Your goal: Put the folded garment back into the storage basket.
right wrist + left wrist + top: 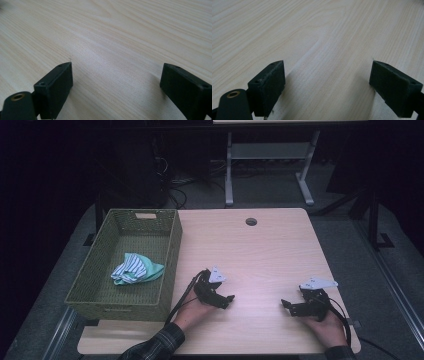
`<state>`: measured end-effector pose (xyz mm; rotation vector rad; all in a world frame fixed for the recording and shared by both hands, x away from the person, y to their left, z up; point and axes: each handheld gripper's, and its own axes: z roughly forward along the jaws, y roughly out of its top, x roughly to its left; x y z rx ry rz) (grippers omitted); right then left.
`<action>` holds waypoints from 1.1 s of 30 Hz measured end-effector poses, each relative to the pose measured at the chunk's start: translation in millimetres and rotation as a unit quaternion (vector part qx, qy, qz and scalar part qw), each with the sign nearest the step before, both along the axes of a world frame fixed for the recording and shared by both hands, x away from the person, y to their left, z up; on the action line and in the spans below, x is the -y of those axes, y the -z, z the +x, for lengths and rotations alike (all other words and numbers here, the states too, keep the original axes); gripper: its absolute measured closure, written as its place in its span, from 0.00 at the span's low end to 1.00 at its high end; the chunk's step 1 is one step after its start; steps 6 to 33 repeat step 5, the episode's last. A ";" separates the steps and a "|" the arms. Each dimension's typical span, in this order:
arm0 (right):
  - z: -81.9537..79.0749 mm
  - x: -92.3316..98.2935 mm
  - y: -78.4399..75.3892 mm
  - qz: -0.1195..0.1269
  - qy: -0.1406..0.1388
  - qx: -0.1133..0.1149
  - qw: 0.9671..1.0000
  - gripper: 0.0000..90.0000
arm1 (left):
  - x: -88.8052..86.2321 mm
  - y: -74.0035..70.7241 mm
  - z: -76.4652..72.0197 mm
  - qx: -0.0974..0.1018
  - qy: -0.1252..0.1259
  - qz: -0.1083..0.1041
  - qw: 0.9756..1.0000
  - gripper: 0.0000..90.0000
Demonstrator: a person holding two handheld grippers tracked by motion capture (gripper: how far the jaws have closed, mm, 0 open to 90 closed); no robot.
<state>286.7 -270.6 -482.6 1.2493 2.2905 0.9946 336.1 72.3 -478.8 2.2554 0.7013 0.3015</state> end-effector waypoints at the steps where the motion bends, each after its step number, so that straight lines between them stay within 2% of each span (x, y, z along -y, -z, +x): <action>1: 0.0 0.0 0.0 0.000 0.000 0.000 1.000 0.12 | 0.1 0.1 0.0 0.000 0.000 -0.001 1.000 0.14; 33: 0.0 0.0 0.0 0.000 0.000 0.000 1.000 0.12 | 0.0 0.0 0.0 0.000 0.000 0.000 1.000 0.14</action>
